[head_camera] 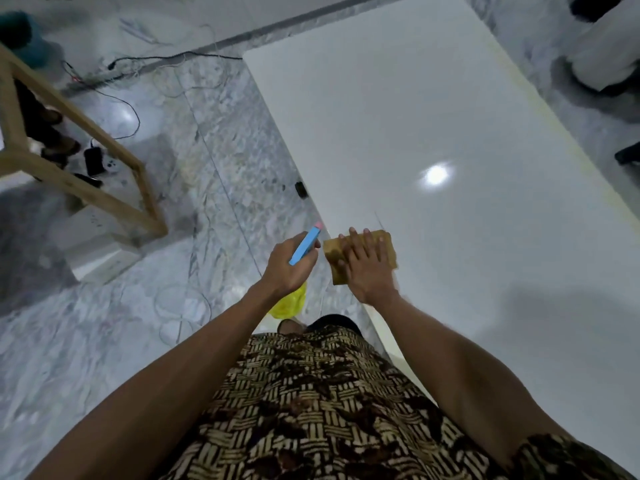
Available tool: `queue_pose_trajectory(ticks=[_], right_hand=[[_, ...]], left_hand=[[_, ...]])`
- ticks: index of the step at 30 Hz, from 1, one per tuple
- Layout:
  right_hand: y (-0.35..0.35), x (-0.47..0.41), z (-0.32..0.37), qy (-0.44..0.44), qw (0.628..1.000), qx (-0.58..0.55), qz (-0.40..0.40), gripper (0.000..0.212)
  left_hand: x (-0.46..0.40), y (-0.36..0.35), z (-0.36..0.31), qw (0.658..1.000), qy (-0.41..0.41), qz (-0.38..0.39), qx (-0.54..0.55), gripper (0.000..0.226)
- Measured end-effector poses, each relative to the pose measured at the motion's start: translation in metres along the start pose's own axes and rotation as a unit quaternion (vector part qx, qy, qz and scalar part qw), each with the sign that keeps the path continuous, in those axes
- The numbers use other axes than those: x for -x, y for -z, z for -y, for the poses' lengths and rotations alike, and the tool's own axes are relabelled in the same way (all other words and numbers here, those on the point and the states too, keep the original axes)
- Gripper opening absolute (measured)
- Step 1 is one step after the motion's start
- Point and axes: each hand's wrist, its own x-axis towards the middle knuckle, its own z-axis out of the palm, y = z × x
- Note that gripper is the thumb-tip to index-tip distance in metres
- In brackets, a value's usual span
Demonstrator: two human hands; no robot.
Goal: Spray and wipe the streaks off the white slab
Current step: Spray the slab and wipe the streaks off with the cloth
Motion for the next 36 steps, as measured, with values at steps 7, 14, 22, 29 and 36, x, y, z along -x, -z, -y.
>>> queue_pose_trajectory(ticks=[7,14,22,29,36], right_hand=[[-0.009,0.092,-0.014,-0.004,1.0,-0.02,0.003,0.057],[-0.011,0.17,-0.026,-0.004,0.999,-0.03,0.02,0.058],[-0.024,0.266,-0.03,-0.035,0.999,-0.029,0.01,0.057],[-0.042,0.366,-0.033,-0.084,0.996,-0.019,0.0,0.056],[-0.058,0.465,-0.04,-0.103,0.994,-0.011,-0.017,0.054]], left_hand=[[0.056,-0.051,0.018,0.999,0.015,-0.032,0.028,0.03],[0.117,-0.102,0.027,0.998,0.031,-0.026,0.046,0.026],[0.177,-0.146,0.04,0.998,0.034,0.037,0.032,0.022],[0.24,-0.181,0.051,0.997,-0.008,0.069,0.019,0.021],[0.298,-0.227,0.058,0.993,-0.034,0.103,0.036,0.019]])
